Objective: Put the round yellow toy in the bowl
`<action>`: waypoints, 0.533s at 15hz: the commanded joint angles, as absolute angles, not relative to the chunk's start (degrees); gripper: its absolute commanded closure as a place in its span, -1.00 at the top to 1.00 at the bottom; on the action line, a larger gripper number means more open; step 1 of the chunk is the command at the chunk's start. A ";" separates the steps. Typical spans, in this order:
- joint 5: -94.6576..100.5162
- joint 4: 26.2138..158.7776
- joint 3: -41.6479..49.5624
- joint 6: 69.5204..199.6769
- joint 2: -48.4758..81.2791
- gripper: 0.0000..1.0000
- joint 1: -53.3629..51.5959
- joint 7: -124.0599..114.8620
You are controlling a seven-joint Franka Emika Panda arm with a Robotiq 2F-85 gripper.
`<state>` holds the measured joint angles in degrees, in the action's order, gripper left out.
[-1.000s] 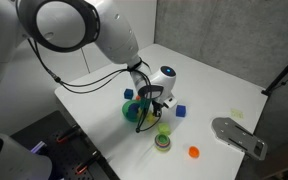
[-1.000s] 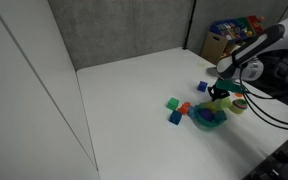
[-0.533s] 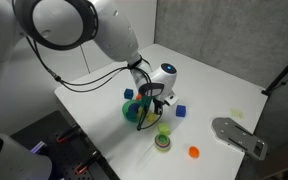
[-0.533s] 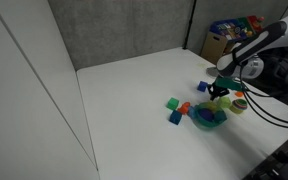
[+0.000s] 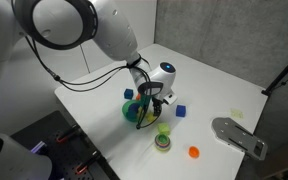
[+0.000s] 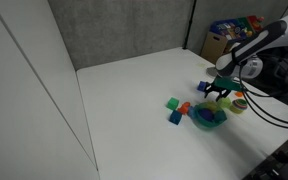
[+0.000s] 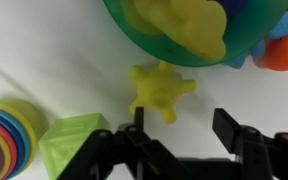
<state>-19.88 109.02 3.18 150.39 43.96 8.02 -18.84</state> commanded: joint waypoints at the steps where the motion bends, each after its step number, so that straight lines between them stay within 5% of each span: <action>1: -20.53 108.91 2.32 149.09 43.89 0.07 8.51 -17.68; 3: -20.36 108.87 2.46 149.46 44.12 0.16 8.34 -17.77; 8: -20.41 108.65 2.58 149.19 44.34 -0.67 8.67 -17.67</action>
<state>-19.88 109.11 2.76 150.18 44.44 8.02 -18.73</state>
